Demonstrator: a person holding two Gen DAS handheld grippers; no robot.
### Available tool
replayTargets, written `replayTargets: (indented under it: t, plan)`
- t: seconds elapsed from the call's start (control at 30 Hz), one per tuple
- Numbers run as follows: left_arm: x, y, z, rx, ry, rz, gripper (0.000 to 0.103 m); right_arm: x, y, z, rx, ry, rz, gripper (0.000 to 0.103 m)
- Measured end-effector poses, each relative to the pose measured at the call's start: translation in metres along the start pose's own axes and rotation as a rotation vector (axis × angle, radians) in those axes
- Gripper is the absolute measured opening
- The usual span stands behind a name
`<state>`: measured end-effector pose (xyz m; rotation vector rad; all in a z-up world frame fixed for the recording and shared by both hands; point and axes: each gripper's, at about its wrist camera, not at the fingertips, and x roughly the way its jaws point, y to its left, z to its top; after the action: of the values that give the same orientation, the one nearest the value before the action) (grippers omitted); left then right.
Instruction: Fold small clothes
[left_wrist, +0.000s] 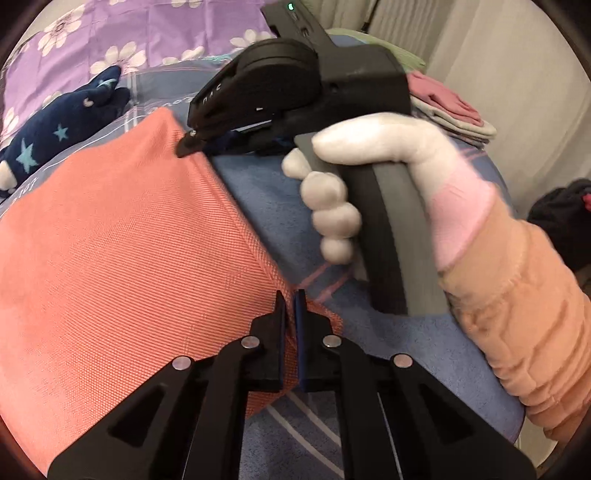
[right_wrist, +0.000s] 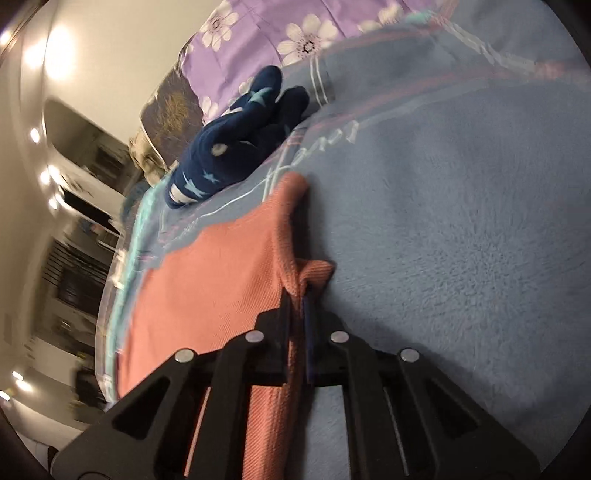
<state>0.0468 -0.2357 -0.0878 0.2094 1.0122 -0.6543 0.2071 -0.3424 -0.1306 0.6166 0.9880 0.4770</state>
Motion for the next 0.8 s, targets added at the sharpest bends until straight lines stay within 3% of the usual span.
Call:
replayTargets:
  t: [0.07, 0.13, 0.2, 0.3, 0.37, 0.4, 0.43, 0.47, 0.6, 0.7, 0.8]
  plan:
    - [-0.001, -0.001, -0.004, 0.012, 0.001, -0.015, 0.004, -0.008, -0.004, 0.0, 0.033, -0.006, 0.036, 0.009]
    - [-0.001, 0.001, -0.004, 0.006, 0.003, -0.027, 0.004, -0.019, 0.004, 0.001, 0.0, -0.041, -0.031, 0.019]
    - [-0.002, 0.001, -0.004, -0.004, 0.005, -0.045, 0.004, -0.034, 0.017, 0.002, -0.042, -0.092, -0.08, 0.019]
    - [-0.002, -0.001, -0.006, -0.003, -0.001, -0.049, 0.004, -0.044, 0.032, 0.002, -0.081, -0.103, -0.011, 0.018]
    - [-0.002, -0.002, -0.006, -0.004, -0.004, -0.05, 0.004, -0.034, 0.043, -0.004, -0.125, -0.047, 0.031, 0.018]
    - [-0.002, -0.002, -0.006, -0.003, -0.004, -0.054, 0.004, -0.023, 0.044, -0.007, -0.137, -0.003, 0.019, 0.017]
    - [-0.002, -0.001, -0.006, -0.007, -0.004, -0.058, 0.004, -0.015, 0.042, -0.009, -0.136, 0.023, -0.03, 0.002]
    - [-0.001, 0.001, -0.006, -0.015, -0.007, -0.067, 0.004, -0.002, 0.036, -0.012, -0.132, 0.041, -0.127, 0.0]
    - [-0.007, 0.011, -0.01, -0.079, -0.019, -0.118, 0.008, 0.003, 0.029, -0.017, -0.152, -0.025, -0.125, 0.0]
    - [-0.024, 0.022, -0.019, -0.139, -0.03, -0.17, 0.011, -0.004, 0.041, -0.021, -0.174, -0.037, -0.185, 0.0]
    - [-0.057, 0.038, -0.037, -0.153, -0.093, -0.149, 0.012, -0.021, 0.057, -0.029, -0.193, -0.046, -0.221, 0.013]
